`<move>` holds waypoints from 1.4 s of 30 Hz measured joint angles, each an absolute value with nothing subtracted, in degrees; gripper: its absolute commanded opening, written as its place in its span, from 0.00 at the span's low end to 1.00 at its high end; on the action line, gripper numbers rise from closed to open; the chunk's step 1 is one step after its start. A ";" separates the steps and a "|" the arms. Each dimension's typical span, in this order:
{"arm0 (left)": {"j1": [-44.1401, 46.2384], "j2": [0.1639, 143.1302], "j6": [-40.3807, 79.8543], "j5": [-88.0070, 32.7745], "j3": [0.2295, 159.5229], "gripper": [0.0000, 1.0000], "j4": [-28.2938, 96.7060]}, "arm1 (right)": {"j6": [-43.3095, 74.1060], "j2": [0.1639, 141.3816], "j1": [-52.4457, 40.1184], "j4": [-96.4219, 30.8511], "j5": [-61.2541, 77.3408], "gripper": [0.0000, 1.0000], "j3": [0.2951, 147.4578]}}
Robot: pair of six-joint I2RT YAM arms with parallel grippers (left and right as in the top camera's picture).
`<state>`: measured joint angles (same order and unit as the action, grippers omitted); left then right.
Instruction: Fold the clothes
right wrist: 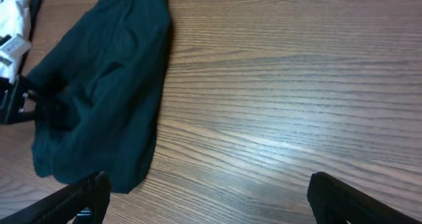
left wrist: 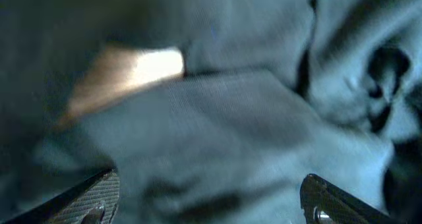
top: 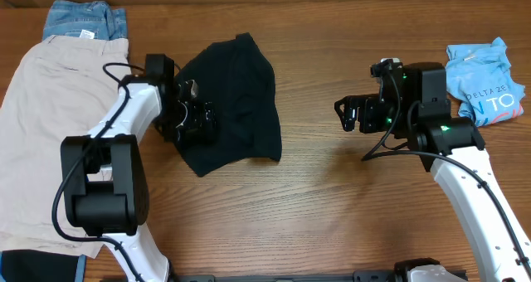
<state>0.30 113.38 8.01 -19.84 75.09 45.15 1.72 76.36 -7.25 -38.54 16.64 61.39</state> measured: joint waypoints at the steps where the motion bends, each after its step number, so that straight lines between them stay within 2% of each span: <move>1: 0.30 113.38 8.08 -19.46 74.63 0.87 43.07 | 1.56 76.36 -7.25 -38.57 16.53 1.00 61.39; 11: 4.47 113.38 8.34 -18.15 74.17 0.81 35.83 | 1.26 76.36 -7.27 -38.63 16.47 1.00 61.39; 12: 5.21 113.38 8.51 -18.13 74.17 0.74 35.46 | 1.21 76.36 -7.27 -38.63 16.45 1.00 61.39; 14: 6.70 113.45 9.04 -17.93 74.17 0.54 35.07 | 1.26 76.36 -7.27 -38.76 16.47 1.00 61.39; 15: 7.35 113.54 9.30 -17.67 74.17 0.33 35.09 | 1.21 76.36 -7.27 -38.94 16.47 1.00 61.39; 17: 8.25 113.86 10.41 -16.80 74.17 0.05 35.14 | 1.23 76.36 -7.27 -39.38 16.47 1.00 61.41; 22: 8.34 114.61 12.36 -14.90 74.22 0.04 37.93 | 1.23 76.36 -7.27 -39.64 16.53 1.00 61.41; 25: 7.18 114.54 13.15 -14.46 74.78 0.04 44.77 | 1.26 76.36 -7.27 -38.98 18.28 1.00 61.41; 29: 4.58 111.28 13.37 -13.80 75.16 0.04 57.34 | 2.55 76.36 -7.27 -31.59 24.93 1.00 61.41; 32: 2.96 106.43 13.39 -12.23 75.40 0.11 63.29 | 3.95 76.36 -7.53 -27.68 28.12 1.00 61.47; 36: 2.24 101.73 13.37 -9.41 76.03 0.06 65.41 | 4.97 76.36 -9.34 -27.29 29.23 1.00 61.49; 42: 2.24 101.36 13.34 -8.23 76.34 0.10 67.53 | 5.56 77.25 -16.36 -30.94 26.04 1.00 61.52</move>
